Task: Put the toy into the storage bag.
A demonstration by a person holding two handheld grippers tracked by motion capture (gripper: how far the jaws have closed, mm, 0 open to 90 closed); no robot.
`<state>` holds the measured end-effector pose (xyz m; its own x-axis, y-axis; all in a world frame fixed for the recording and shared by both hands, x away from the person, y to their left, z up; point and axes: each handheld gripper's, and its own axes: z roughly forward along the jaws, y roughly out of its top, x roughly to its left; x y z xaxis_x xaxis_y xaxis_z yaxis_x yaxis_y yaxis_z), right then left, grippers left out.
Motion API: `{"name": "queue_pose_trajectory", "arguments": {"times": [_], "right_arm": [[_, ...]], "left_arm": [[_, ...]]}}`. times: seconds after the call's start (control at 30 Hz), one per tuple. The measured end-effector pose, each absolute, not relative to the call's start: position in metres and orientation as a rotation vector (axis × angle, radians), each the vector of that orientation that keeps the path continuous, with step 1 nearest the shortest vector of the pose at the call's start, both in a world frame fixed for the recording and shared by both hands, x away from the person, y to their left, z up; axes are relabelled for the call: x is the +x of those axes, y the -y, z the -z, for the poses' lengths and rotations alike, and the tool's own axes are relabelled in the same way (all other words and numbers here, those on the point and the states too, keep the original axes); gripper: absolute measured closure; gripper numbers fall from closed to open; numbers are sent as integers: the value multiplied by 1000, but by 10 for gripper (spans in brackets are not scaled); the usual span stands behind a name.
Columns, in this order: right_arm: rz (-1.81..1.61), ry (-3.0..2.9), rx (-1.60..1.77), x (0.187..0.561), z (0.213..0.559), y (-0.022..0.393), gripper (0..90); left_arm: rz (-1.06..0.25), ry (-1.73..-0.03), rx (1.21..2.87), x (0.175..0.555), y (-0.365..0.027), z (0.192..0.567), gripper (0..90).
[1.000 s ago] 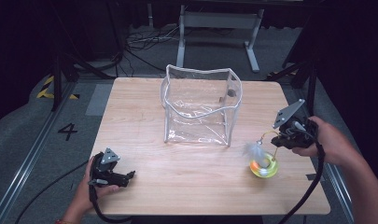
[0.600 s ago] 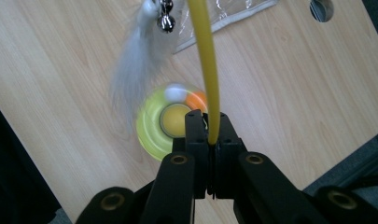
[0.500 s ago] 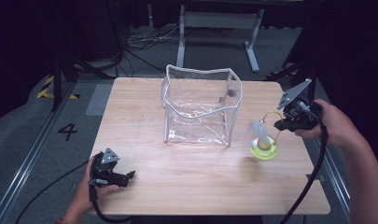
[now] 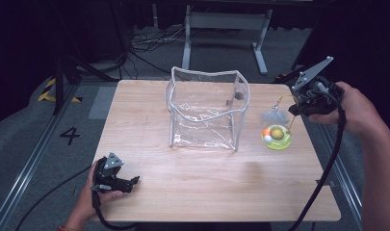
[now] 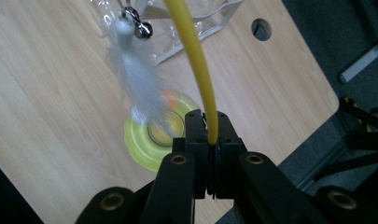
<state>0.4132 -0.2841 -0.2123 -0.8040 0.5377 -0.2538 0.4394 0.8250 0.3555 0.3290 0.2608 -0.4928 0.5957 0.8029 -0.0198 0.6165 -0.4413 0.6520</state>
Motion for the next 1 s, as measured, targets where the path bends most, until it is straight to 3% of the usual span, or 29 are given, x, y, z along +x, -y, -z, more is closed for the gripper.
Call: {"name": "queue_pose_trajectory", "arguments": {"times": [1.0], "right_arm": [[-470,-2508,766,437,130,259,881]], "left_arm": [[-394,-1122,2196,329,-260,493,4]]}}
